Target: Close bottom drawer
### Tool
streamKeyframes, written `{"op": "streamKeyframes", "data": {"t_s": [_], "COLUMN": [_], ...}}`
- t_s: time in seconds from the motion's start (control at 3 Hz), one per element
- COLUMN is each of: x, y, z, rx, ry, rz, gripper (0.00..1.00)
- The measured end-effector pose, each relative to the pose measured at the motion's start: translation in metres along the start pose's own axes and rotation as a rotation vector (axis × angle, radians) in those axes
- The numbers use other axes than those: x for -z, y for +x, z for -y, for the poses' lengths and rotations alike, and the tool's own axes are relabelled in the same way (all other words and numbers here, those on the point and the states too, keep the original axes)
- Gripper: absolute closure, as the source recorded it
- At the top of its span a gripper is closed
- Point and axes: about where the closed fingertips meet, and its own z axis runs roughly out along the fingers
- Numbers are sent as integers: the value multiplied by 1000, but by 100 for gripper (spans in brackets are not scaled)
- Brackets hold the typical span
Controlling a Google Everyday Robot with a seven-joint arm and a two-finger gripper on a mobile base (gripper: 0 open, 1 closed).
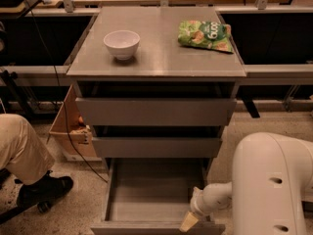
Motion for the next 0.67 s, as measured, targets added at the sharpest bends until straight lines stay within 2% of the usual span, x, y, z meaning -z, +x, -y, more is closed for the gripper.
{"op": "streamKeyframes", "data": {"t_s": [0.33, 0.67], "x": [-1, -1], "y": [15, 15], "z": [6, 6], "rx": [-29, -29], "ry": [11, 11], "rz": [3, 3], "gripper": [0, 0]}}
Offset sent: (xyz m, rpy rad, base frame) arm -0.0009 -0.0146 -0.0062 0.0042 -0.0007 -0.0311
